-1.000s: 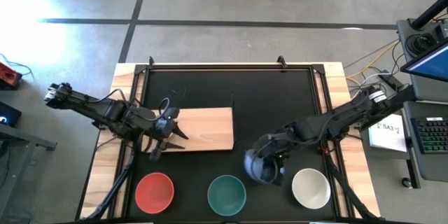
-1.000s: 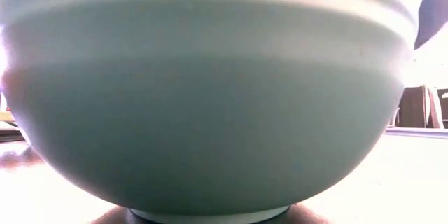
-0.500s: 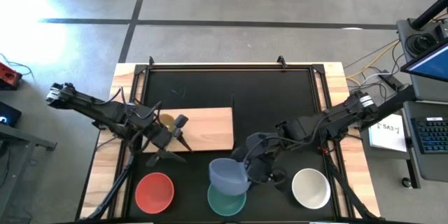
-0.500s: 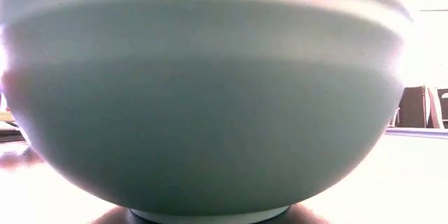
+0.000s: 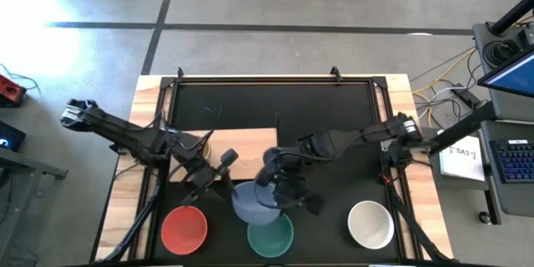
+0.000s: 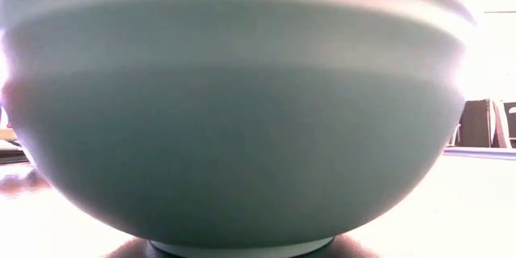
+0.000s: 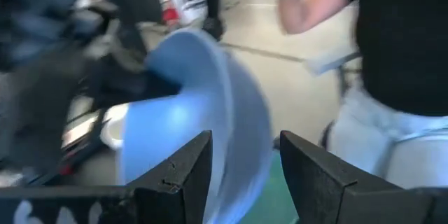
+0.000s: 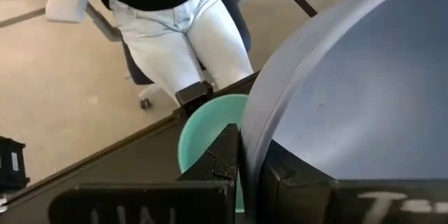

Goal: Place and stack bowls onto a shelf
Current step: Put the large light blue bowl on the shelf

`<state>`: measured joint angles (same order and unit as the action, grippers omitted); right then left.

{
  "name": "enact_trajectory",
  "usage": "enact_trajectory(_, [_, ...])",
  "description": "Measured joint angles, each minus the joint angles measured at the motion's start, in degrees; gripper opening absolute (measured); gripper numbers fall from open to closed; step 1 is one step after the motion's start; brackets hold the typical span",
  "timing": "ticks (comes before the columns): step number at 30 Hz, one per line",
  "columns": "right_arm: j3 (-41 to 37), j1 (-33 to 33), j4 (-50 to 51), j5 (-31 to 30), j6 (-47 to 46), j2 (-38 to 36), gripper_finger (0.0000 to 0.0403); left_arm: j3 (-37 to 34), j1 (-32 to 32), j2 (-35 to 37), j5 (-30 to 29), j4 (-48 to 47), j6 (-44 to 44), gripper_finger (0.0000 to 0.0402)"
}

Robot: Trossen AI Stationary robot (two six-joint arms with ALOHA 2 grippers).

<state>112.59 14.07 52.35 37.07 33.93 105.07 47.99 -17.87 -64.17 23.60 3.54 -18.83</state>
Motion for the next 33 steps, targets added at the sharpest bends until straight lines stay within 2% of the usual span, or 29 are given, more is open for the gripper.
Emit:
enact_trajectory(3, [4.0,-1.8,3.6,2.2,1.7,2.7,0.0008,0.0,0.0,-1.5,4.2,1.7,1.0,0.0150])
enact_trajectory(8, [8.6,-3.7,9.2,3.5,5.1,6.1,0.0008,0.0,-0.1,-4.4,5.5,4.1,2.2,0.0139])
enact_trajectory(12, [10.9,-4.1,13.0,3.4,7.8,7.7,0.0008,0.0,-0.1,-6.2,5.4,5.5,2.4,0.0098])
enact_trajectory(17, [11.8,-4.1,13.5,3.4,7.0,7.8,0.0009,0.0,0.3,-7.6,6.2,5.3,4.8,0.0014])
enact_trajectory(21, [12.4,-4.1,13.9,3.4,3.1,7.7,0.0014,0.0,1.3,-8.0,6.8,4.4,6.2,0.0011])
enact_trajectory(25, [12.4,-4.4,14.0,2.8,1.0,7.7,0.0043,0.0,1.9,-8.2,6.9,3.4,7.0,0.0003])
enact_trajectory(33, [12.6,-4.4,11.7,-2.9,-4.5,7.6,0.0133,0.0,2.4,-8.1,5.7,3.4,7.5,0.0000])
